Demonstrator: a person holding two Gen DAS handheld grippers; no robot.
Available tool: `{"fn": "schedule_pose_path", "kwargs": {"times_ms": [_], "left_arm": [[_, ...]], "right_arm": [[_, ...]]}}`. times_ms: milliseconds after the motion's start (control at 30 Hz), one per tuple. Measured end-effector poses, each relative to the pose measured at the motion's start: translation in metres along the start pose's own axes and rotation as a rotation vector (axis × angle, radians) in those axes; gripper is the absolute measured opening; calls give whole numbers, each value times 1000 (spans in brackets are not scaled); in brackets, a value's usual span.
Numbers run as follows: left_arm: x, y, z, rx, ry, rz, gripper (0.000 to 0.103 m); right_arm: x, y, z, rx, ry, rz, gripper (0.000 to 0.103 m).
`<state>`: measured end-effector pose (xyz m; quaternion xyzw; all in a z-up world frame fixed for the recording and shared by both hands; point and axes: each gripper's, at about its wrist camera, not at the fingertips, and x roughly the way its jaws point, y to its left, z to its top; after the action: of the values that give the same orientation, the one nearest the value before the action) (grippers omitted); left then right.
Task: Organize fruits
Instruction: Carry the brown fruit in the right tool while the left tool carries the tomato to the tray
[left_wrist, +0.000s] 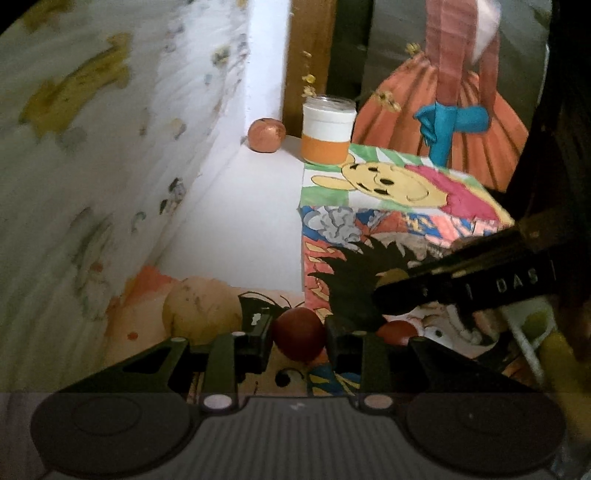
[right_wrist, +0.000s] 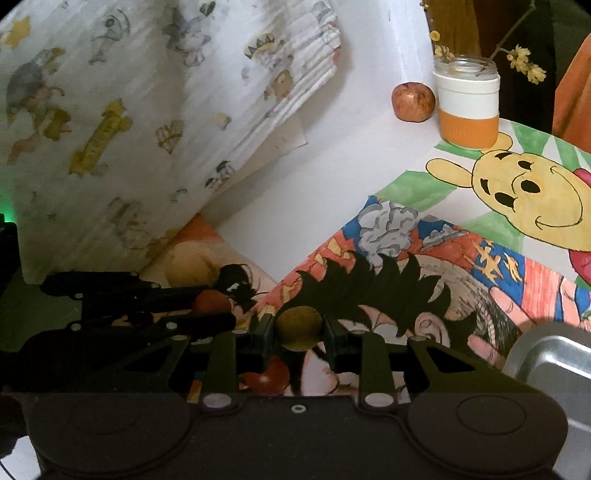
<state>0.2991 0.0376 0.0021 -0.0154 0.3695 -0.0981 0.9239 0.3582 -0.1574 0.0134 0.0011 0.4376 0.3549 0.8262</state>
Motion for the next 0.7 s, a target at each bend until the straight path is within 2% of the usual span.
{"fn": "schedule_pose_path", "kwargs": {"times_ms": [167, 400, 700], "left_arm": [[-16, 2, -4, -64, -16, -21, 33], [-42, -14, -7, -91, -61, -53, 33], [-75, -58, -15, -86, -94, -125, 33]], "right_arm": [[-15, 7, -9, 8, -12, 2, 30], [-47, 11, -27, 69, -53, 8, 30], [-120, 16, -66, 120, -158, -50, 30]]}}
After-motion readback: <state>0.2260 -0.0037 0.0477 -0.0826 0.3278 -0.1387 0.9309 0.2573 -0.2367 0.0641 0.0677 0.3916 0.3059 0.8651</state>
